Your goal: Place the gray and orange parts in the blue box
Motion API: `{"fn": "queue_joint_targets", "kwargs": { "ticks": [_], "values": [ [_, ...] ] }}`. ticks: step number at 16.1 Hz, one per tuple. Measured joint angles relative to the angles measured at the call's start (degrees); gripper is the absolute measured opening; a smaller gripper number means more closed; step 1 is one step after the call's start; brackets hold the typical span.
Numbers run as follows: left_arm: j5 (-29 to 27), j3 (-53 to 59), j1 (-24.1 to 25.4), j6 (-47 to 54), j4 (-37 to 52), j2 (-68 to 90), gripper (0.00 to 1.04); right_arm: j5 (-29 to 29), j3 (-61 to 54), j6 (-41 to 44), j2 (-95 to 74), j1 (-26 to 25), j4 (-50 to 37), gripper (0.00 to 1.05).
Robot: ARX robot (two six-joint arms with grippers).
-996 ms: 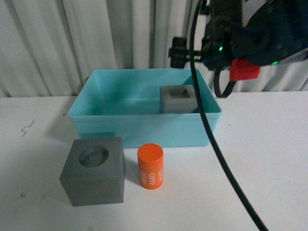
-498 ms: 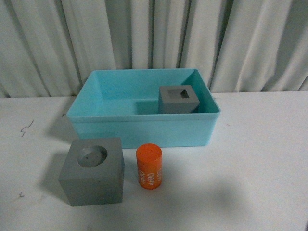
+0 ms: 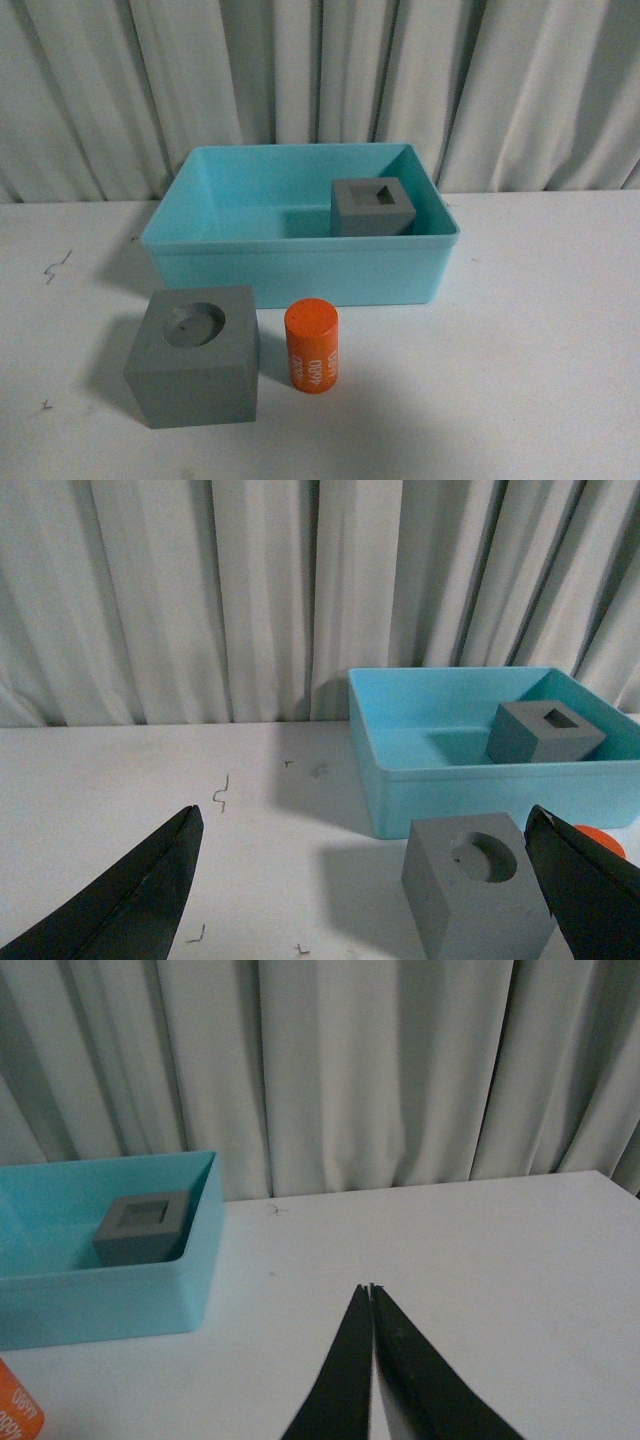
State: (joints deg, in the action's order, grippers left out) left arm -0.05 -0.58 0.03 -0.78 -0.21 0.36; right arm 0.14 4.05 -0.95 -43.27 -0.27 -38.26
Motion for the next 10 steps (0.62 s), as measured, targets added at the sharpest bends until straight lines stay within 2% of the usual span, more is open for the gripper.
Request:
{"fn": "queue_joint_targets", "kwargs": {
  "ticks": [1,2,4,10],
  "values": [
    [0.0,0.0,0.0,0.0,0.0,0.0,0.98,0.02,-0.57,0.48,2.16,0.0,1.62,0.01],
    [0.04,0.0,0.0,0.0,0.0,0.0,0.98,0.0,-2.56,0.57,4.02,0.0,-0.2,0.02],
    [0.02,0.0,0.0,0.0,0.0,0.0,0.98,0.02,-3.39,0.61,10.86,0.0,6.36,0.02],
    [0.02,0.0,0.0,-0.02,0.0,0.0,0.98,0.02,-3.39,0.61,22.27,0.0,17.14,0.02]
  ]
}}
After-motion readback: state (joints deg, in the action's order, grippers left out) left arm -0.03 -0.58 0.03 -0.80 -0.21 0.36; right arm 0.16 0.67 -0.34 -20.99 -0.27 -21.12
